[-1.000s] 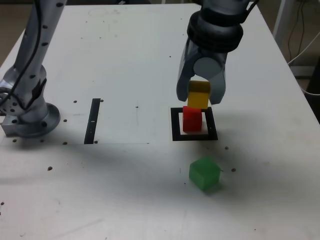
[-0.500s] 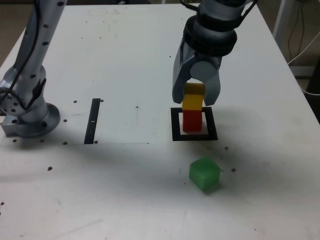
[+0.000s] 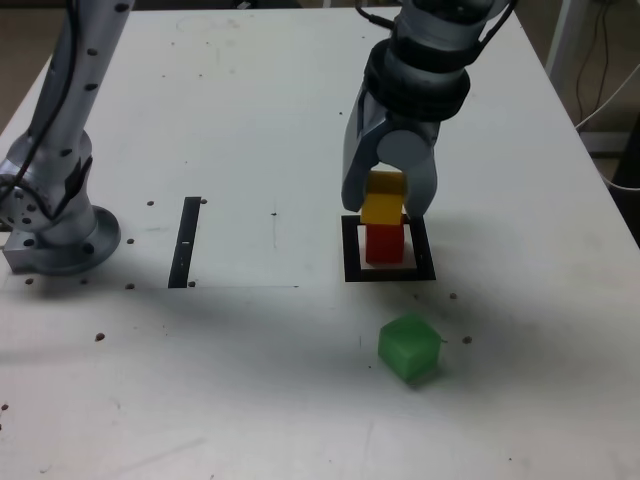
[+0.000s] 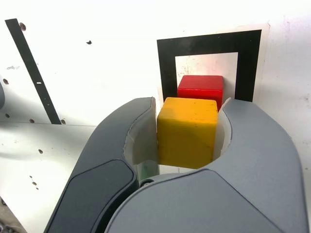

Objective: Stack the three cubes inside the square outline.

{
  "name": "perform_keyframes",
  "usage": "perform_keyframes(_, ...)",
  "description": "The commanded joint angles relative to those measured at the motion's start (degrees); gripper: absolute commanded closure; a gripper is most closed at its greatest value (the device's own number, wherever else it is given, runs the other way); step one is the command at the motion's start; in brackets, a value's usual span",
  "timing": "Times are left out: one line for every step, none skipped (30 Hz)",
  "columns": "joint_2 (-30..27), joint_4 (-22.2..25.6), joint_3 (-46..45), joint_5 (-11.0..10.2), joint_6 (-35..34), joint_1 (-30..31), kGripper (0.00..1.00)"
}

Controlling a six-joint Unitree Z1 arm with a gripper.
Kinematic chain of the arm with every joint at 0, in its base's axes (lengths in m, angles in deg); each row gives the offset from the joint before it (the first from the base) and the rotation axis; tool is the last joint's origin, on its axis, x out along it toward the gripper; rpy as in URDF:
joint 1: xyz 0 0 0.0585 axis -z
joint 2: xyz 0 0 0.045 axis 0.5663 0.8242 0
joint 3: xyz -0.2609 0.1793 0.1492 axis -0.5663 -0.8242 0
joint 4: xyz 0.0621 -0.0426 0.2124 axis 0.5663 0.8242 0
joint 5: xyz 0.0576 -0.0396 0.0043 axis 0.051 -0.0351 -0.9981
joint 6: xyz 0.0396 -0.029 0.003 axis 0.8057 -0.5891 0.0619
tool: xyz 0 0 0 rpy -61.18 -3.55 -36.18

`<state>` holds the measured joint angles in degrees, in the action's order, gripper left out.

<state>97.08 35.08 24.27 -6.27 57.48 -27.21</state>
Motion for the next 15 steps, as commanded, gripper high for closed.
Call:
perform_keyframes(0.8, -0.4, -0.1, 0.2, 0.0, -0.1, 0.7)
perform_keyframes(0.9, -0.4, -0.1, 0.2, 0.0, -0.1, 0.7)
perform_keyframes(1.1, -0.5, -0.1, 0.2, 0.0, -0.1, 0.7)
perform_keyframes(1.2, -0.6, -0.1, 0.3, 0.0, -0.1, 0.7)
perform_keyframes(1.4, -0.6, -0.1, 0.3, 0.1, -0.1, 0.7)
perform_keyframes(1.5, -0.7, -0.1, 0.3, 0.1, -0.1, 0.7)
perform_keyframes(1.6, -0.8, -0.1, 0.3, 0.1, -0.1, 0.7)
perform_keyframes(1.7, -0.9, -0.1, 0.3, 0.1, -0.1, 0.7)
perform_keyframes(1.8, -1.0, -0.2, 0.3, 0.1, -0.1, 0.7)
perform_keyframes(1.9, -1.2, -0.3, 0.3, 0.1, -0.1, 0.69)
perform_keyframes(1.9, -1.3, -0.4, 0.3, 0.2, -0.1, 0.69)
perform_keyframes(2.0, -1.4, -0.5, 0.3, 0.2, -0.1, 0.68)
perform_keyframes(2.0, -1.5, -0.6, 0.3, 0.2, -0.1, 0.65)
perform_keyframes(2.1, -1.6, -0.7, 0.3, 0.3, -0.1, 0.6)
perform_keyframes(2.1, -1.6, -0.7, 0.4, 0.4, -0.1, 0.52)
